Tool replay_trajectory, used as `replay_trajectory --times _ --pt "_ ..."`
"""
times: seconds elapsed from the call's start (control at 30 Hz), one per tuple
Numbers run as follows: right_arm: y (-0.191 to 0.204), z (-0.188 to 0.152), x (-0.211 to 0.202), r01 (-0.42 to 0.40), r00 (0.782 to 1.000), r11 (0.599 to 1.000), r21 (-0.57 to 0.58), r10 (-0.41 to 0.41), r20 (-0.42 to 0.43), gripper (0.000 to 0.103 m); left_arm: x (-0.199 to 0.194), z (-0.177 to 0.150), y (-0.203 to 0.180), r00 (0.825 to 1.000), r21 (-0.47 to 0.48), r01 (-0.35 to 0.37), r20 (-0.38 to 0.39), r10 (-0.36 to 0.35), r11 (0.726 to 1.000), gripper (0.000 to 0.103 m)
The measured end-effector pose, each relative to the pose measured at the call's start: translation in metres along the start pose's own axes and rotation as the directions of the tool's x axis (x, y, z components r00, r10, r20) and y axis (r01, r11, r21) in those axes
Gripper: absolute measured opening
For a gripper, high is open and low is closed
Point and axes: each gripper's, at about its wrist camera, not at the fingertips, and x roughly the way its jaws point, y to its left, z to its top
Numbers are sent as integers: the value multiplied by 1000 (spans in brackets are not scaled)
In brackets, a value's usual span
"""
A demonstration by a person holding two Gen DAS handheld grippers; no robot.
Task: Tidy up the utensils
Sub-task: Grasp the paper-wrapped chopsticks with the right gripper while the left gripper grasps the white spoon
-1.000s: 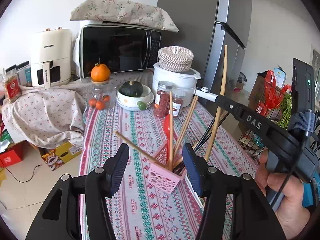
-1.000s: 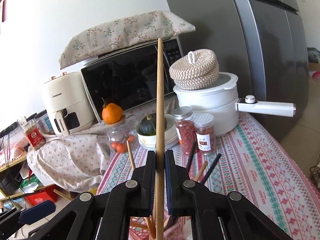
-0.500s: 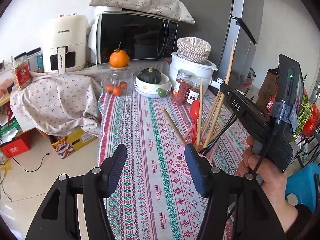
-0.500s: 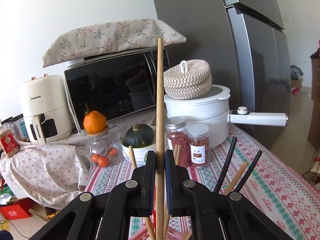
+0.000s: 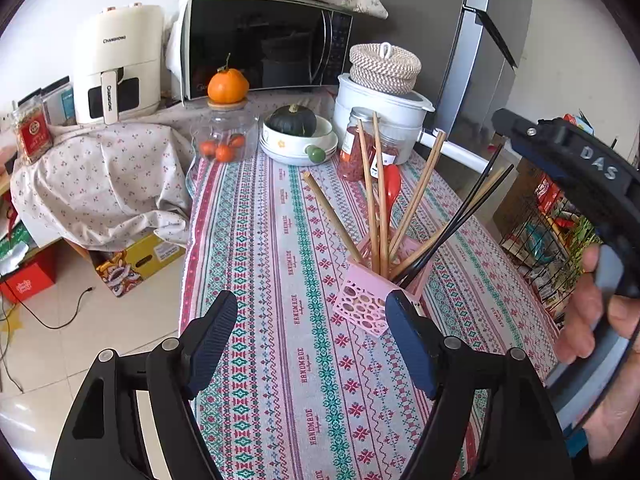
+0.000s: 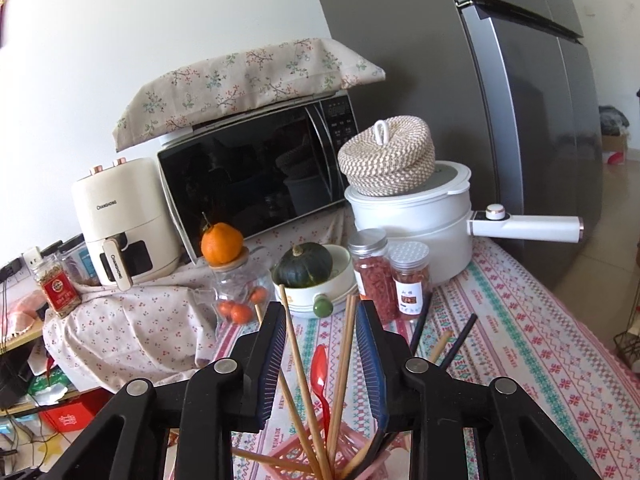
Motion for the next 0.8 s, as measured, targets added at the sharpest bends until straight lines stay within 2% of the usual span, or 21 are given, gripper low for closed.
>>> replay_trajectory --times 0.17,0.47,0.6,0.8 --pt "-23 9 -25 -5 1000 999 -32 4 -27 52 11 -5 -5 998 -12 3 -55 -3 1000 83" --pt "-80 -6 -41 53 991 991 -125 -68 -115 71 36 -14 -25 988 -24 40 -150 -43 999 87" --pt "-105 -19 -32 49 975 992 -117 -73 -210 74 50 -18 -32 977 -45 57 -202 -65 997 87" --pt "-128 -36 -16 72 946 991 -109 -103 -307 78 67 -23 -38 966 -63 57 -250 -71 996 87"
